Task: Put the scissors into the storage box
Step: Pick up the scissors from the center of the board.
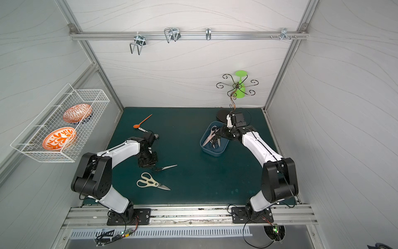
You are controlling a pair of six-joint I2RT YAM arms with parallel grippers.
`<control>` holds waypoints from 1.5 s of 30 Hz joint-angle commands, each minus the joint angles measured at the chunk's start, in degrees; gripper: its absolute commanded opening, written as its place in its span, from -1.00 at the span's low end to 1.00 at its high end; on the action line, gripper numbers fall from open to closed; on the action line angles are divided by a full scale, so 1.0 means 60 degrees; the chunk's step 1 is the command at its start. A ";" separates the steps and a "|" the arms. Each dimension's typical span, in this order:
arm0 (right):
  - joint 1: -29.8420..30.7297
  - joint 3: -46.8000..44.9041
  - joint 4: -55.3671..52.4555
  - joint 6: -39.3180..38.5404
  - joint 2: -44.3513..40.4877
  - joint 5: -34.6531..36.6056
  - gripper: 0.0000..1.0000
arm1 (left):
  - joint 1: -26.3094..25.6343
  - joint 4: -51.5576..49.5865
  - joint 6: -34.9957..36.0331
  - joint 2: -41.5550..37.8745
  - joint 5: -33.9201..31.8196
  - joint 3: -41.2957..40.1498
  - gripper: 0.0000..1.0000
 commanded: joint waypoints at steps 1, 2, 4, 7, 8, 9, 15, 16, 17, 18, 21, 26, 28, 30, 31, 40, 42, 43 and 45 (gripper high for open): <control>0.0049 0.0008 -0.0211 -0.0174 -0.0270 0.0179 -0.17 | 0.0012 -0.0086 0.0168 0.0212 -0.0135 0.0076 -0.61; 0.0048 -0.0011 -0.0212 -0.0174 -0.0277 0.0205 -0.18 | 0.0014 -0.0100 0.0179 0.0247 -0.0139 0.0074 -0.61; 0.0048 -0.0019 -0.0196 -0.0166 -0.0283 0.0261 -0.18 | 0.0008 -0.0097 0.0212 0.0330 -0.0146 0.0085 -0.61; 0.0049 -0.0005 -0.0190 -0.0204 -0.0256 0.0263 -0.18 | 0.0018 -0.0115 0.0213 0.0436 -0.0110 0.0120 -0.60; 0.0046 0.0002 -0.0207 -0.0208 -0.0244 0.0260 -0.18 | 0.0019 -0.0073 0.0212 0.0449 -0.0086 0.0094 -0.60; 0.0049 0.0023 -0.0216 -0.0212 -0.0243 0.0272 -0.18 | 0.0016 -0.0094 0.0212 0.0458 -0.0057 0.0115 -0.60; 0.0049 -0.0066 -0.0198 -0.0229 -0.0246 0.0307 -0.18 | -0.0127 -0.0104 0.0091 0.0447 0.0129 -0.0064 -0.58; 0.0049 -0.0074 -0.0181 -0.0232 -0.0248 0.0322 -0.17 | -0.0140 -0.0054 0.0010 0.0461 0.0296 -0.0113 -0.58; 0.0049 -0.0089 -0.0175 -0.0203 -0.0243 0.0336 -0.18 | -0.0142 -0.0032 -0.0070 0.0514 0.0442 -0.0129 -0.57; 0.0049 -0.0118 -0.0152 -0.0201 -0.0243 0.0337 -0.18 | -0.0141 0.0000 -0.0206 0.0572 0.0643 -0.0162 -0.58; 0.0049 -0.0173 -0.0154 -0.0203 -0.0243 0.0401 -0.18 | -0.0168 0.0205 -0.0675 0.0562 0.1526 -0.0363 -0.58; 0.0056 -0.0236 -0.0075 -0.0203 -0.0243 0.0339 -0.18 | -0.0558 0.0593 -0.1414 0.0025 0.2090 -0.0787 -0.56; 0.0132 -0.0233 0.0006 -0.0243 -0.0210 0.0223 -0.18 | -0.0707 0.0606 -0.1498 -0.0054 0.2039 -0.0733 -0.54; 0.0285 -0.0161 -0.0028 -0.0288 -0.0114 0.0254 -0.18 | -0.0748 0.0649 -0.1488 0.0070 0.2020 -0.0601 -0.54; 0.0338 -0.0138 -0.0050 -0.0306 -0.0085 0.0268 -0.18 | -0.0756 0.0695 -0.1487 0.0150 0.2003 -0.0561 -0.54; 0.0459 -0.0279 -0.0117 -0.0370 -0.0279 0.0454 -0.18 | -0.1076 0.1359 -0.1510 0.1028 0.2354 0.0181 -0.53; 0.0459 -0.0259 -0.0123 -0.0365 -0.0272 0.0454 -0.18 | -0.1298 0.1350 -0.1417 0.1286 0.2274 0.0652 -0.53; 0.0459 -0.0255 -0.0121 -0.0366 -0.0280 0.0454 -0.18 | -0.1363 0.1328 -0.1366 0.1420 0.2246 0.0836 -0.53; 0.0456 -0.0257 -0.0116 -0.0351 -0.0258 0.0453 -0.18 | -0.1470 0.1345 -0.1278 0.1684 0.2200 0.1198 -0.53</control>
